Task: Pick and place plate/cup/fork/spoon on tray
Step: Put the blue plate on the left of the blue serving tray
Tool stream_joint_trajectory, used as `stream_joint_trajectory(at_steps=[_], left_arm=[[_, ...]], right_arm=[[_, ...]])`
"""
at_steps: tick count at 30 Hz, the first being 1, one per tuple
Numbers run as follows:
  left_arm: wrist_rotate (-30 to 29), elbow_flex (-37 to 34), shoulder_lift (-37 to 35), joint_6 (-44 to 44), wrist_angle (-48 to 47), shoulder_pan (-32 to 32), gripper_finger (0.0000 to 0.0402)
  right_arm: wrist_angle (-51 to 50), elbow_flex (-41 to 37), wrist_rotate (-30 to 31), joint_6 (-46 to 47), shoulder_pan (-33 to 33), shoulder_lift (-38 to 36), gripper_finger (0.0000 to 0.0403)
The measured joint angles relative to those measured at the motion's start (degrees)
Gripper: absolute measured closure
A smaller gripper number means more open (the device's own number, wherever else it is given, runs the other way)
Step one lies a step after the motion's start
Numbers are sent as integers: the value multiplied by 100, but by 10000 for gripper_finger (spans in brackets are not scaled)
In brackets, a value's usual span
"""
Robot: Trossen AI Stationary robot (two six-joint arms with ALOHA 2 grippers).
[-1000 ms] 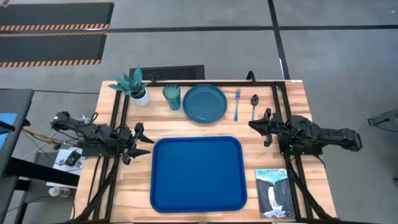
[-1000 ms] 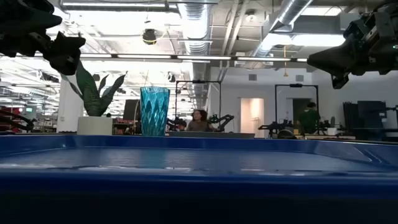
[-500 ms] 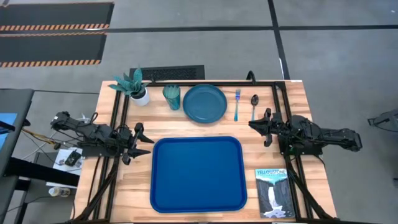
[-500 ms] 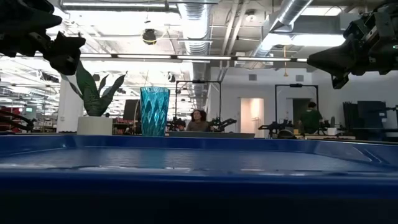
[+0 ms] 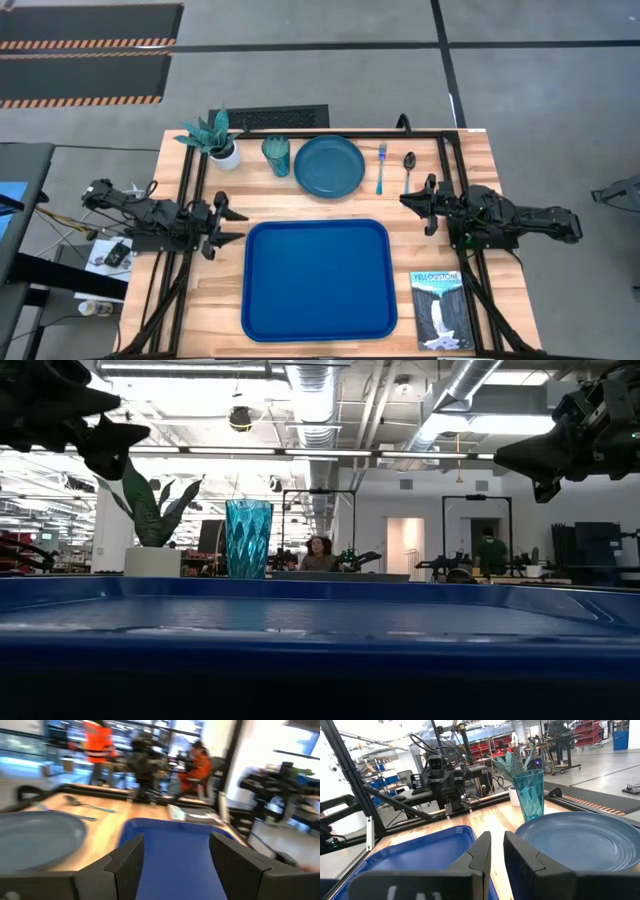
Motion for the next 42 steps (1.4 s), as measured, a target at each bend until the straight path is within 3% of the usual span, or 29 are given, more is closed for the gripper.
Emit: stream_joint_trajectory(at_steps=[5,13,21,25,31,37,42], left_arm=[[-929,0,0,-9,56,2,189],[-1091,0,0,-15,67,2,189],[-2048,0,0,-509,76,2,189],[-2172,0,0,-966,79,8,189],[-3074,-7,-2,-1605,695,27,189],[-2786,100,169,-2054,1513,24,189],[-2873,814,928,-2184,1530,24,189]], right_arm=[[0,1,-1,0,0,1,326],[15,-1,1,-8,0,0,326],[154,0,47,4,0,0,326],[398,-1,56,647,0,-1,326],[477,1,209,1486,1,1,326],[474,0,519,2073,0,-1,326],[456,-1,538,2017,0,-1,326]])
